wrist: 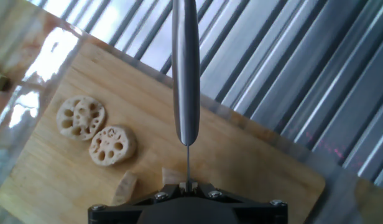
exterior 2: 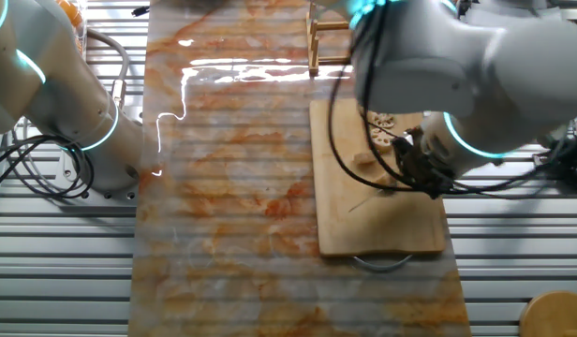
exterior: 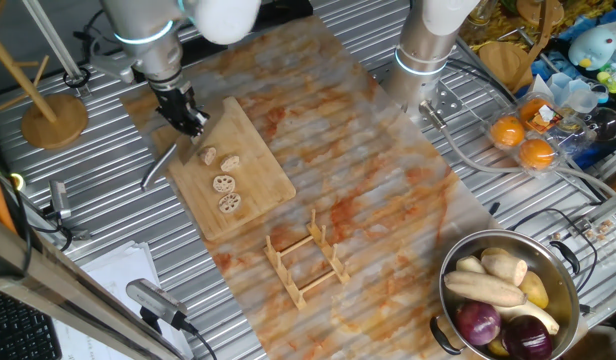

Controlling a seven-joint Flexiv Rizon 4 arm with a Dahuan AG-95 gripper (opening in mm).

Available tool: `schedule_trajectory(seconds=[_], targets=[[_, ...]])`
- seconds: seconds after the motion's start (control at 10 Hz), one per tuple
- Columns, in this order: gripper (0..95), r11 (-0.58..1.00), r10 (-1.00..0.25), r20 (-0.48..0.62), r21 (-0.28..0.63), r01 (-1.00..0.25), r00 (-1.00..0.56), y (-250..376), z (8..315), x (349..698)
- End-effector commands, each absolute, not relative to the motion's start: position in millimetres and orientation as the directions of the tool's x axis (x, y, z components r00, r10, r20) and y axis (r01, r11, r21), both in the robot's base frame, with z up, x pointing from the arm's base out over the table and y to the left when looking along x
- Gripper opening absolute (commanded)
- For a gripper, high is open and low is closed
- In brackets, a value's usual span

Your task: Slice the lotus root

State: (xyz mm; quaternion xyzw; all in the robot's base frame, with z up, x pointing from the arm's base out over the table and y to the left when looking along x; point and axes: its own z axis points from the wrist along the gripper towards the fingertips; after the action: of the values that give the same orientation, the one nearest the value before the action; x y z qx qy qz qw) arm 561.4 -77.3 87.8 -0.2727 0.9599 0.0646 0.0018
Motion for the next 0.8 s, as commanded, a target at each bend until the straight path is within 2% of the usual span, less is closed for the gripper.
schedule_trajectory(seconds=[0.1,0.8], targets=[[0.0,0.832,-0.534,-0.053,0.144,-0.536,-0.844,-77.1,86.2,558.7],[0.0,0.845,-0.517,-0.046,0.132,-0.518,-0.855,-70.1,81.7,554.4]])
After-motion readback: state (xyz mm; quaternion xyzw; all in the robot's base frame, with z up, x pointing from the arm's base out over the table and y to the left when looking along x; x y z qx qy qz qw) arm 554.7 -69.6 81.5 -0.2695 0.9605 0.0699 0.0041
